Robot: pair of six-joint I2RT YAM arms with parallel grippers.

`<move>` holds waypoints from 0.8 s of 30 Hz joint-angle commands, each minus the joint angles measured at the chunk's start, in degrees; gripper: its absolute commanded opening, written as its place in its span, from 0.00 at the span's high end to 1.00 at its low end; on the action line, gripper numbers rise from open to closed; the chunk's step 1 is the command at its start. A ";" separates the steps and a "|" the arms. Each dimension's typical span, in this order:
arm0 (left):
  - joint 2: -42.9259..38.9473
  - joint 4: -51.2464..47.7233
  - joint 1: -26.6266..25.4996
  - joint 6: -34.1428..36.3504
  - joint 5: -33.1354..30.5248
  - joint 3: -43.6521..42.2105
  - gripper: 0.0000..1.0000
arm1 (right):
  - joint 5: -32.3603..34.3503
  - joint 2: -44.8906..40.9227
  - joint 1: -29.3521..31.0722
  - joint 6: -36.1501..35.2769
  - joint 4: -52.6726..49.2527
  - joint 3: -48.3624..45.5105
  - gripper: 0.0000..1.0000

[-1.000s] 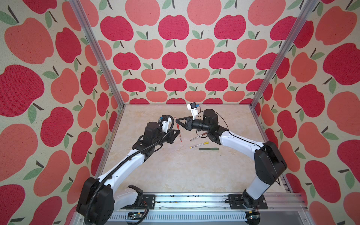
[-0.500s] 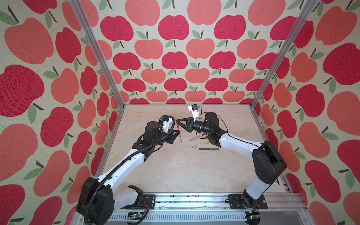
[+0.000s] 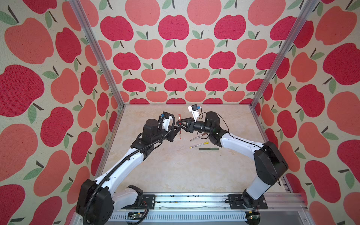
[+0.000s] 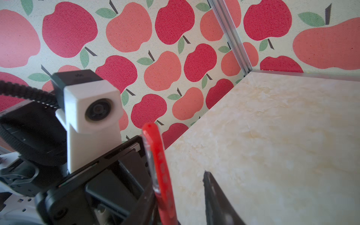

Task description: Insert the pens into the pen caps

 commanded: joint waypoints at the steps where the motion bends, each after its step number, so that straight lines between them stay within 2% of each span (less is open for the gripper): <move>1: -1.26 0.29 -0.19 2.52 1.35 1.72 1.00 | -0.02 -4.22 -1.26 -2.92 -2.59 0.65 0.59; 8: 0.07 -2.67 -0.20 5.43 3.71 2.82 1.00 | 0.37 -7.67 -2.93 -6.27 -7.56 2.69 0.51; 15: 0.19 -3.01 -0.45 5.40 6.38 3.08 1.00 | -3.01 -3.77 -3.97 -6.18 -9.86 6.99 0.45; 24: 0.52 -3.32 -0.59 5.31 6.98 3.34 1.00 | -5.43 -2.80 -4.00 -5.27 -9.75 7.71 0.54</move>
